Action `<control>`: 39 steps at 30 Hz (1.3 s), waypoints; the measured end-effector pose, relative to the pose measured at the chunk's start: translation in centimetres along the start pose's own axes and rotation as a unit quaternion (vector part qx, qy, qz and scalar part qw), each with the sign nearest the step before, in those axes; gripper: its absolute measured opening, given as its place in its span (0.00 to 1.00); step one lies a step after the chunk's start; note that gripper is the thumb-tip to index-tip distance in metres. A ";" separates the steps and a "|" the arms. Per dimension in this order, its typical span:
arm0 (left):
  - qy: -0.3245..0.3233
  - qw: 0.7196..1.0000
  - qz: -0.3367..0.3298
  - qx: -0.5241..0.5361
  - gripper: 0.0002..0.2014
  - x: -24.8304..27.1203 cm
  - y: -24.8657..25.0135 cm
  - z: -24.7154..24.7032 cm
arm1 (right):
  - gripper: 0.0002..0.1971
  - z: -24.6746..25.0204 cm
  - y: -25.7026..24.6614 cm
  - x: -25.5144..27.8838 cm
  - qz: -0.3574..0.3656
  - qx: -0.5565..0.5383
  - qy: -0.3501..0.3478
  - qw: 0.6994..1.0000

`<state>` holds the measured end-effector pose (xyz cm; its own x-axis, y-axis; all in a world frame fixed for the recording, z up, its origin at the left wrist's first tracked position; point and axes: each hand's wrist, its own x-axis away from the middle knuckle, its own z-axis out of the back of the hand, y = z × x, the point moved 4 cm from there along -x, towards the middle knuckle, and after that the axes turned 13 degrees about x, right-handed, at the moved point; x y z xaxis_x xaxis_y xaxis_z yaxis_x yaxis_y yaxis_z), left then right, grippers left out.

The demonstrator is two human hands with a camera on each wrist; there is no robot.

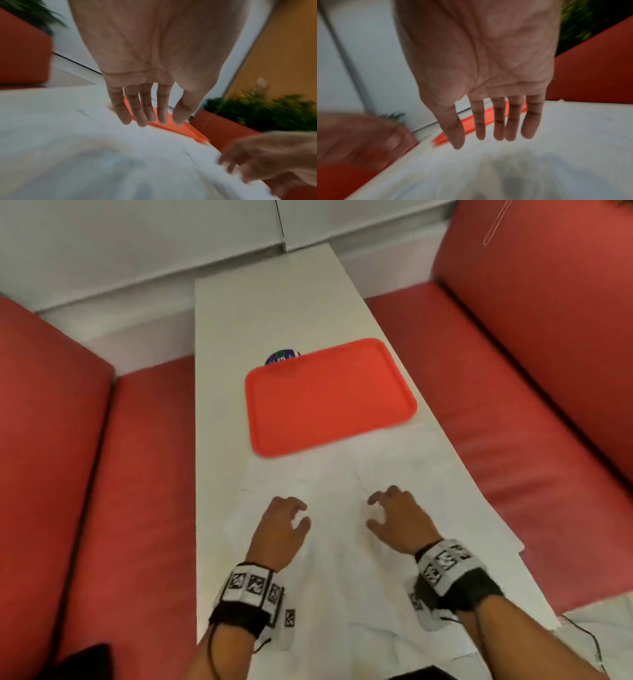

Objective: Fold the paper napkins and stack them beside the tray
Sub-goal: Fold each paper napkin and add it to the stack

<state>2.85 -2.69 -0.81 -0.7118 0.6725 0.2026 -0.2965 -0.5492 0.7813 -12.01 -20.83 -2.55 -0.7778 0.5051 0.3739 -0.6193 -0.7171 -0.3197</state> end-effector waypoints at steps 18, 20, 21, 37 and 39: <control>-0.092 0.975 0.017 -0.200 0.24 0.3 -0.7 -8.6 | 0.36 -1.1 6.8 -1.3 -0.133 0.011 0.096 0.986; -0.093 0.971 0.020 -0.221 0.24 0.3 -0.5 -8.7 | 0.35 -1.2 7.4 -2.3 -0.133 -0.002 0.066 0.989; -0.095 0.967 0.023 -0.234 0.24 0.2 -0.3 -8.7 | 0.33 -1.1 7.6 -2.6 -0.131 -0.011 0.063 0.989; 0.010 0.970 -0.098 -0.222 0.25 -0.9 4.4 -8.5 | 0.19 4.4 8.5 -2.9 0.016 -0.100 0.179 0.979; -0.002 0.972 -0.090 -0.217 0.26 -1.1 4.8 -8.5 | 0.19 5.4 9.3 -3.0 -0.001 -0.122 0.161 0.979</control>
<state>-3.22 -10.27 -2.25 -0.6204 0.7792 0.0887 -0.6575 -0.5784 0.4828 -14.89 -31.61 -1.94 -0.7453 0.6603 0.0925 -0.5974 -0.5998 -0.5323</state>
